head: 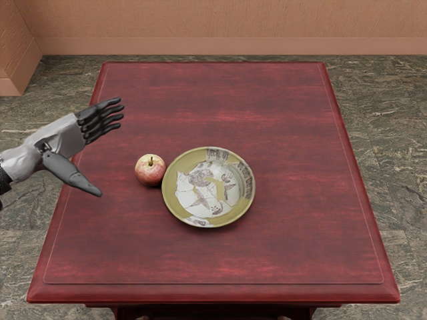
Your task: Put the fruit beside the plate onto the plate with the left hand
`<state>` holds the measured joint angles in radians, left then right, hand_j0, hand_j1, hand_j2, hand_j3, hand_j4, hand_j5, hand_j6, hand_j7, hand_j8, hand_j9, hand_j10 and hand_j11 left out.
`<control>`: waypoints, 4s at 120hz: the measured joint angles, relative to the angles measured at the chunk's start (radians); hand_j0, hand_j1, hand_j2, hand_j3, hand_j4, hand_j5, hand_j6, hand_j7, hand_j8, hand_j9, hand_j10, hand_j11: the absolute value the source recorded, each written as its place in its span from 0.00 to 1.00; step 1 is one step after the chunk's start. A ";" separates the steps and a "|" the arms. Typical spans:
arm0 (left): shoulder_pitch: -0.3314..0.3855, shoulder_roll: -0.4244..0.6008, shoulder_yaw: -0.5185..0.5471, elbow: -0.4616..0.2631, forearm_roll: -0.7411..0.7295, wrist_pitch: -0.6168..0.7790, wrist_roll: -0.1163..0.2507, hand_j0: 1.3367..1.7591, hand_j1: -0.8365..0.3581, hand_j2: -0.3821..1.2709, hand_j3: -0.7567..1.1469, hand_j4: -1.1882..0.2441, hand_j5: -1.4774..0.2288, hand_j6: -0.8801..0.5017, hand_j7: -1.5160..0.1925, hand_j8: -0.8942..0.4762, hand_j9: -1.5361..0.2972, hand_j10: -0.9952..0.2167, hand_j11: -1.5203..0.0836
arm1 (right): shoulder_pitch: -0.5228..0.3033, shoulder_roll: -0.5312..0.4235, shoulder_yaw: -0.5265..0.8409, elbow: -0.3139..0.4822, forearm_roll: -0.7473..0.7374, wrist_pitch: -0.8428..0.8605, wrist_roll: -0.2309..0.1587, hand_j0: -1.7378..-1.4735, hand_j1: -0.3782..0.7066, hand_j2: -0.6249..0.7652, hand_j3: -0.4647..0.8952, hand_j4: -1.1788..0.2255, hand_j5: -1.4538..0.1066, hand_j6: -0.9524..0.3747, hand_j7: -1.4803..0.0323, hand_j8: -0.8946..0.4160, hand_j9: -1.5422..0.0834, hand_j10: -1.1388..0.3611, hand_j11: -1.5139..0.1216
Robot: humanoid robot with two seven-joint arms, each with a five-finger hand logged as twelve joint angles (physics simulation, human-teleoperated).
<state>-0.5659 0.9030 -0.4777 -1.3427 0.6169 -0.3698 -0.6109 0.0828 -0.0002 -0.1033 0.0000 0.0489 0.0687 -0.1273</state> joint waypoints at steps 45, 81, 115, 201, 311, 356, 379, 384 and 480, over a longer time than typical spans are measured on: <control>-0.093 -0.155 0.019 0.083 0.204 0.250 0.000 0.76 0.98 0.24 0.40 0.82 0.85 0.62 0.87 0.64 0.83 0.81 0.93 | 0.000 0.000 0.013 0.000 0.000 -0.001 0.000 0.30 0.03 0.45 0.34 0.84 0.93 0.72 0.98 0.69 0.95 0.76 0.93; -0.174 -0.235 0.159 0.148 0.438 0.458 0.000 0.76 0.98 0.24 0.40 0.81 0.85 0.62 0.87 0.64 0.82 0.80 0.93 | 0.005 0.000 0.014 0.000 0.000 -0.004 0.000 0.30 0.03 0.45 0.34 0.84 0.93 0.72 0.98 0.69 0.95 0.76 0.93; -0.217 -0.308 0.282 0.214 0.467 0.653 0.000 0.76 0.86 0.26 0.40 0.73 0.75 0.53 0.78 0.54 0.73 0.70 0.83 | 0.011 0.000 0.016 0.000 0.000 -0.008 0.000 0.30 0.03 0.45 0.34 0.84 0.93 0.72 0.98 0.69 0.95 0.76 0.93; -0.293 -0.386 0.466 0.342 0.459 0.771 -0.001 0.76 0.64 0.27 0.40 0.59 0.60 0.39 0.63 0.40 0.59 0.54 0.67 | 0.018 0.000 0.017 0.000 0.000 -0.009 0.000 0.30 0.03 0.45 0.34 0.84 0.93 0.72 0.98 0.69 0.95 0.76 0.93; -0.305 -0.421 0.511 0.443 0.471 0.778 -0.004 0.75 0.48 0.42 0.40 0.42 0.44 0.36 0.44 0.43 0.41 0.52 0.45 | 0.023 0.000 0.017 0.000 0.000 -0.009 0.000 0.30 0.03 0.45 0.34 0.84 0.93 0.72 0.98 0.69 0.95 0.76 0.93; -0.357 -0.446 0.518 0.469 0.419 0.774 0.000 0.74 0.56 0.43 0.40 0.33 0.38 0.32 0.38 0.38 0.35 0.44 0.39 | 0.023 0.000 0.017 0.000 0.000 -0.009 0.000 0.30 0.03 0.45 0.34 0.84 0.93 0.72 0.98 0.69 0.95 0.76 0.93; -0.392 -0.334 0.491 0.346 0.371 0.768 0.000 0.75 0.54 0.47 0.40 0.36 0.34 0.35 0.36 0.41 0.34 0.46 0.38 | 0.023 0.000 0.017 0.000 0.001 -0.009 0.000 0.30 0.03 0.45 0.34 0.84 0.93 0.72 0.98 0.69 0.95 0.76 0.93; -0.399 -0.302 0.476 0.300 0.365 0.767 0.000 0.75 0.52 0.47 0.40 0.37 0.33 0.36 0.36 0.42 0.34 0.47 0.38 | 0.024 0.000 0.017 0.000 0.001 -0.009 0.000 0.30 0.03 0.45 0.34 0.84 0.93 0.72 0.98 0.69 0.95 0.76 0.93; -0.334 -0.339 0.397 -0.072 0.622 0.761 0.001 0.75 0.56 0.45 0.40 0.39 0.31 0.34 0.35 0.40 0.35 0.45 0.39 | 0.038 0.000 0.026 0.000 0.002 -0.009 0.000 0.30 0.03 0.45 0.34 0.84 0.93 0.72 0.98 0.69 0.95 0.76 0.93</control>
<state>-0.8997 0.5635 -0.0807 -1.4150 1.2387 0.3915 -0.6101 0.1210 -0.0002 -0.0770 0.0000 0.0505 0.0597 -0.1273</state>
